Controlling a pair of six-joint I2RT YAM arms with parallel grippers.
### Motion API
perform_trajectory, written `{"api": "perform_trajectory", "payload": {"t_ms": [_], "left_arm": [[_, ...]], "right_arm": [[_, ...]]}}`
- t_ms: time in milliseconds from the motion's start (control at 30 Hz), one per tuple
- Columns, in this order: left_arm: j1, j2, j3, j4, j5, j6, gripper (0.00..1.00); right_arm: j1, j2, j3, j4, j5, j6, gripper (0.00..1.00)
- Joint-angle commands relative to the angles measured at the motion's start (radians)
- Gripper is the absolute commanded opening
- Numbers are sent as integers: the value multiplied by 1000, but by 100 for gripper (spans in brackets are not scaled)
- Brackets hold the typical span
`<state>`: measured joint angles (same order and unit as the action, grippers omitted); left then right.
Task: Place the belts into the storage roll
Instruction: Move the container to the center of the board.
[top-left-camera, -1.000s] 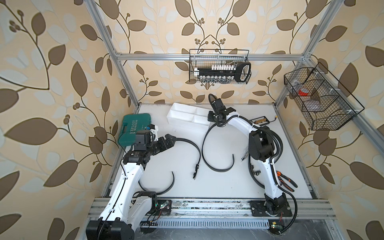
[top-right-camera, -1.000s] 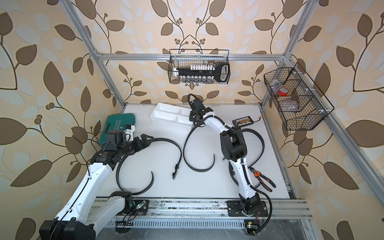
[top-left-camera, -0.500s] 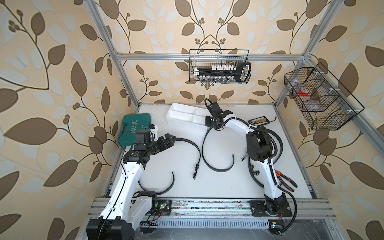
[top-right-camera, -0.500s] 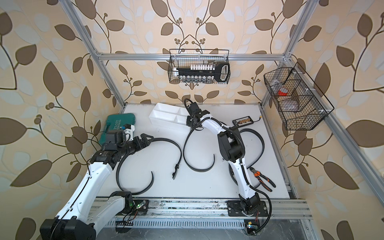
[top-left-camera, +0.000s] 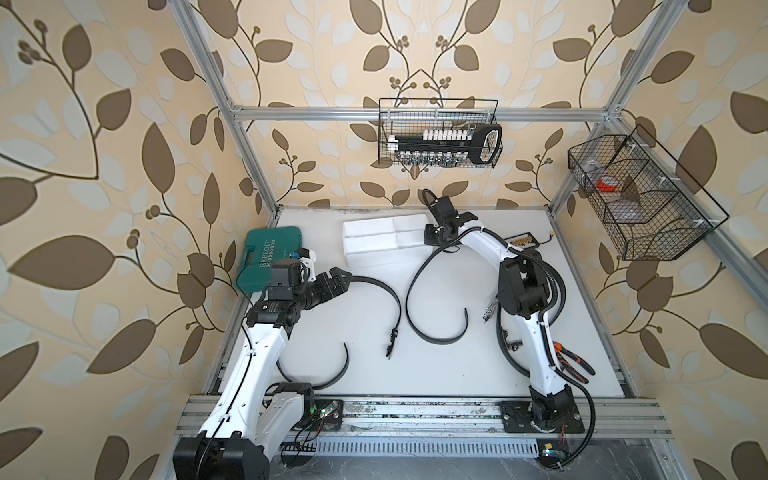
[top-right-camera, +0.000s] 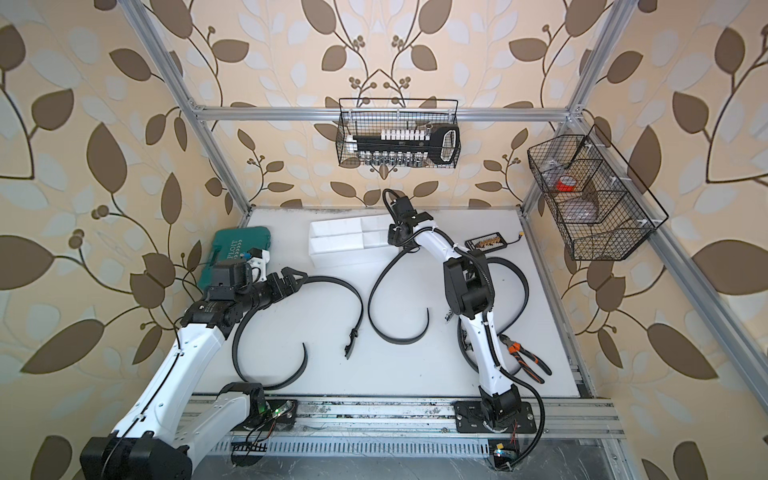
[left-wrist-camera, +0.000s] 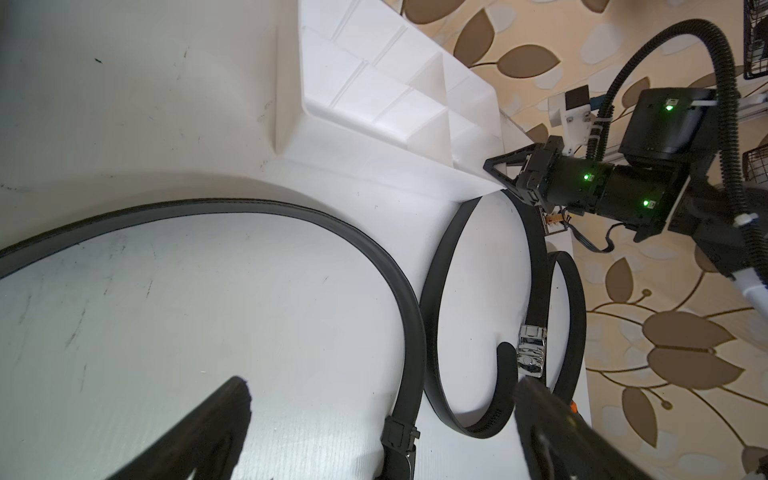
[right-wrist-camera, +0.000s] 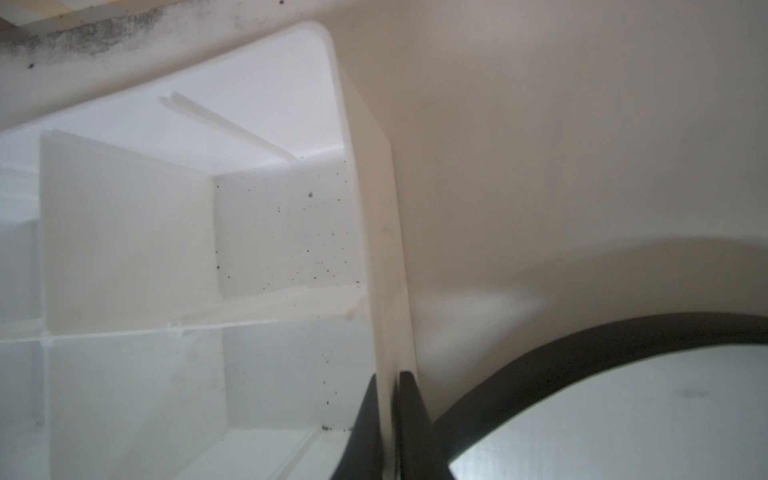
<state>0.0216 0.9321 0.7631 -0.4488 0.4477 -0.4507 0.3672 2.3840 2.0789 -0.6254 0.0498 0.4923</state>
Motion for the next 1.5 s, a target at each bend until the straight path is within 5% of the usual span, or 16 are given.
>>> {"api": "perform_trajectory", "payload": {"t_ms": [0,600,700,767,867,967,1200,1467], "left_arm": [[13,2,-4,17,26,-2,99],[12,25,-13,23,50,-11,99],[13,32,-12,22,52,-11,99],[13,38,-6,15,47,-2,99],[13,44,0,4,39,3,99],[13,54,0,-1,29,0,99],[12,116,4,-18,60,-26,99],[11,79,31,-151,-37,-71,99]], "right_arm": [[-51,-1,-7,-51,43,-12,9],[-90,-202,-335,39,42,-96,8],[-94,-198,-319,39,11,-111,20],[-95,-230,-321,44,9,-113,50],[-95,-359,-432,141,-20,-112,77],[-80,-509,-562,197,-72,-110,91],[221,-681,-771,220,-98,-126,99],[440,-478,-649,197,-8,-109,98]]}}
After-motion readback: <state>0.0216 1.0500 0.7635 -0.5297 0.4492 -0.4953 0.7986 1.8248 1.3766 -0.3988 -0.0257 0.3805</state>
